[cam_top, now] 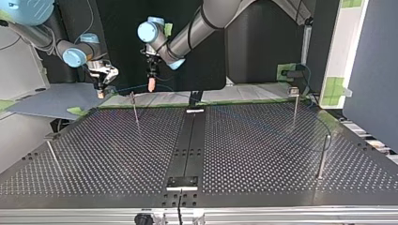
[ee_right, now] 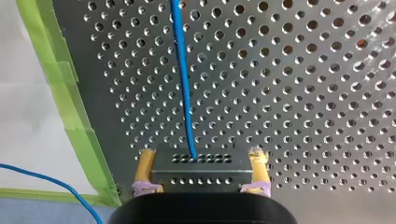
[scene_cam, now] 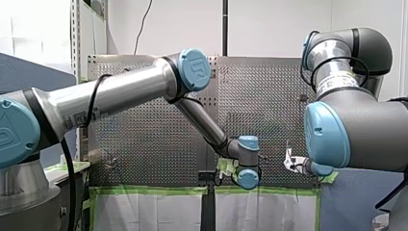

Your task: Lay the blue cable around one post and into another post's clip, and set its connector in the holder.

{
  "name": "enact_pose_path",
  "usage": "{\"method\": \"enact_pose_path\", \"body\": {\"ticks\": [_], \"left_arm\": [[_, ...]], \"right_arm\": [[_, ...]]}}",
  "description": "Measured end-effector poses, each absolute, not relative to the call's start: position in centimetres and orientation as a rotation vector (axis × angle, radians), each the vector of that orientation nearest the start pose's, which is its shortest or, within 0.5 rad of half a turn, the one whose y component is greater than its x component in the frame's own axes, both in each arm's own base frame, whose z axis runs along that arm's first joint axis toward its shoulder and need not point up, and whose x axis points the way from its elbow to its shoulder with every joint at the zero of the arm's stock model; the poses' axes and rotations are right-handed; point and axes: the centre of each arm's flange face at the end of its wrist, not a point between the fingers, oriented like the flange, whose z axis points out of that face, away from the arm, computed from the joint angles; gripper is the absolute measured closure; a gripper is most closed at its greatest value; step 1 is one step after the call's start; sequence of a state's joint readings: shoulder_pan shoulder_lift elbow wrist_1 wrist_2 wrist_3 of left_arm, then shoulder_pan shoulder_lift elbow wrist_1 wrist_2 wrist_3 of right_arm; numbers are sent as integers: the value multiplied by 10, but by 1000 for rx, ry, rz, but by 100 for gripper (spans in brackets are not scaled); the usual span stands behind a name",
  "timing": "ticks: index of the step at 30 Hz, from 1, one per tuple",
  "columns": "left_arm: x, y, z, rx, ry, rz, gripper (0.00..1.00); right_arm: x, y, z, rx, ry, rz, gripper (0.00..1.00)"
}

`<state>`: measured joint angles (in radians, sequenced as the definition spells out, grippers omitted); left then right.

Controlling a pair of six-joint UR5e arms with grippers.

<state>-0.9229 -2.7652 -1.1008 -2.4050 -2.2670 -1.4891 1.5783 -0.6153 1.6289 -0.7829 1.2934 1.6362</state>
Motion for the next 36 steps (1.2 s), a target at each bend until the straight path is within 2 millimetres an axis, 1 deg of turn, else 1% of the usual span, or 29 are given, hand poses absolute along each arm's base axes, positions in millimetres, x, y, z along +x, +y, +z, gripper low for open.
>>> {"method": "enact_pose_path", "body": {"ticks": [8, 13, 16, 19, 26, 36], "left_arm": [[419, -657, -34, 215, 1533, -148, 100], [426, -654, -34, 204, 1532, -149, 100], [432, -651, -36, 194, 1535, -149, 100], [437, -650, -43, 195, 1547, -146, 100], [440, -651, -49, 196, 1561, -152, 100], [453, -653, -41, 181, 1546, -172, 100]], "right_arm": [[164, -628, -42, 1532, -1314, 1365, 100], [166, -632, -39, 1526, -1305, 1372, 100], [167, -634, -38, 1523, -1296, 1376, 100], [169, -636, -36, 1518, -1289, 1377, 100], [170, -639, -35, 1508, -1285, 1375, 100], [170, -645, -31, 1488, -1270, 1385, 100]]}}
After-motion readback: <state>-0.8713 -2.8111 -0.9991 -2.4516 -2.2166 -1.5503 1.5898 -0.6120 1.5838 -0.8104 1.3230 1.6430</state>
